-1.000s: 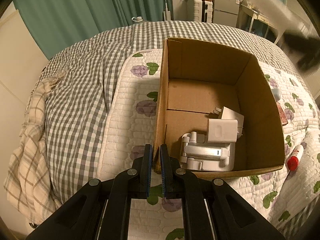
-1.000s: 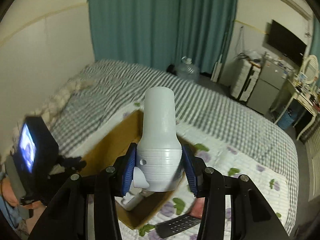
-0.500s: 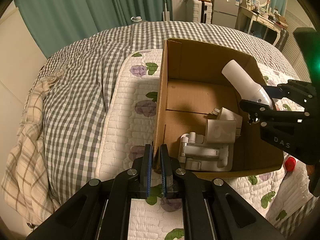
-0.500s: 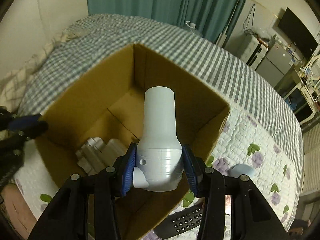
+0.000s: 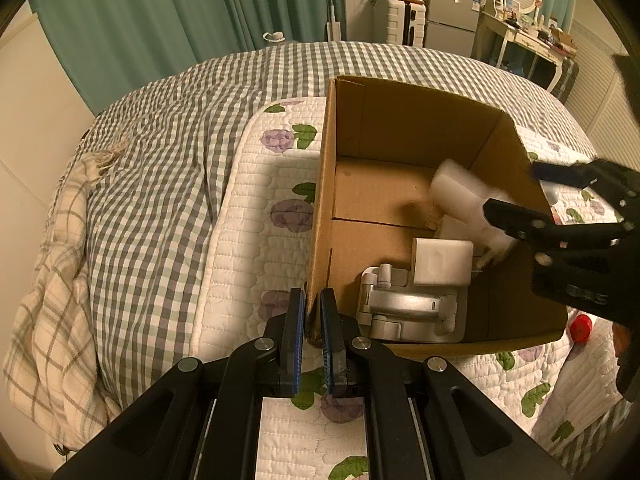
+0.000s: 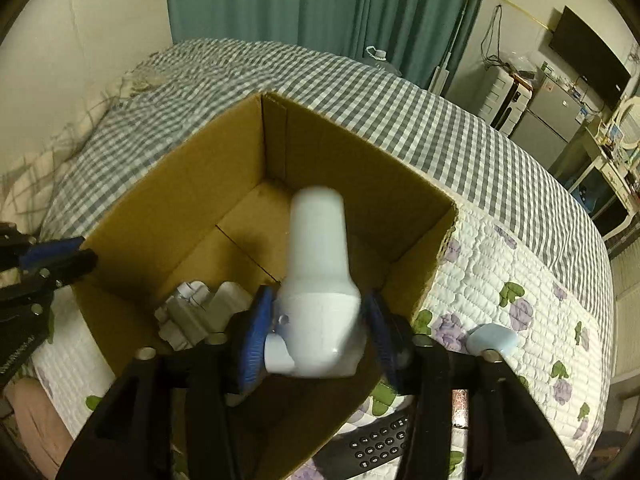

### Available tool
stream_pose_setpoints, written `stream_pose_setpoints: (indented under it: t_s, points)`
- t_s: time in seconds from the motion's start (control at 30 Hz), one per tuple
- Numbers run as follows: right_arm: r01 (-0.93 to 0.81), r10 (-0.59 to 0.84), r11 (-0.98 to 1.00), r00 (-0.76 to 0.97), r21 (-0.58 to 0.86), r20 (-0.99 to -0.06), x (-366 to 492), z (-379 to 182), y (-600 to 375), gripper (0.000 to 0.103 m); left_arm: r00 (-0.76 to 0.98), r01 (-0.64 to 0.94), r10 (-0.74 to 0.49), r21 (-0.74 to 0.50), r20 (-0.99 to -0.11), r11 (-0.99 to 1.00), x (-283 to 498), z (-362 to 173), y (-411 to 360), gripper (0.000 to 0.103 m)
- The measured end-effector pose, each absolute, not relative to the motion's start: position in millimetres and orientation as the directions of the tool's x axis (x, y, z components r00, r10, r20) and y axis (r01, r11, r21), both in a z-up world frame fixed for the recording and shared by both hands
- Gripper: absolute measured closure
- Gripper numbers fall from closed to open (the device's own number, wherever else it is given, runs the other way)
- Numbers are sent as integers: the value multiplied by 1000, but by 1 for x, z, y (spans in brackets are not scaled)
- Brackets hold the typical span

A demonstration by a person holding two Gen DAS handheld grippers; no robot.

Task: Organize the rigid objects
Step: 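Carry the hair dryer into the box and open the right gripper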

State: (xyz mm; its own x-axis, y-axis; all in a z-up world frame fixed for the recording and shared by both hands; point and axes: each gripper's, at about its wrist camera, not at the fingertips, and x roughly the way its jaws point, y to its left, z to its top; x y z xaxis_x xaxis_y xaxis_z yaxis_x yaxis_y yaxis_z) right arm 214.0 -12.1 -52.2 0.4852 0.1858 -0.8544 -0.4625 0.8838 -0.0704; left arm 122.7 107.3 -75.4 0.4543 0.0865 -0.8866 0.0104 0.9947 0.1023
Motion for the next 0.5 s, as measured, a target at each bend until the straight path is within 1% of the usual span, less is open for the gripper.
stream_pose_setpoints:
  t_s: [0.03, 0.17, 0.23, 0.37, 0.5]
  points:
    - [-453, 191, 889, 504, -70, -843, 212, -46, -14, 22, 455, 8, 91, 106, -886, 994, 123, -75, 108, 96]
    - [-422, 210, 905, 564, -60, -799, 208, -17, -32, 21, 455, 6, 92, 106, -886, 994, 123, -76, 108, 96]
    - [-395, 205, 917, 595, -60, -777, 206, -2, -45, 19, 455, 6, 91, 105, -886, 994, 123, -76, 108, 96]
    - [-310, 155, 947, 664, -81, -731, 200, 25, -84, 17, 454, 5, 92, 106, -886, 994, 123, -76, 108, 96]
    - [-249, 104, 964, 674, -93, -731, 193, 28, -120, 17, 454, 2, 97, 110, -886, 994, 123, -76, 109, 96]
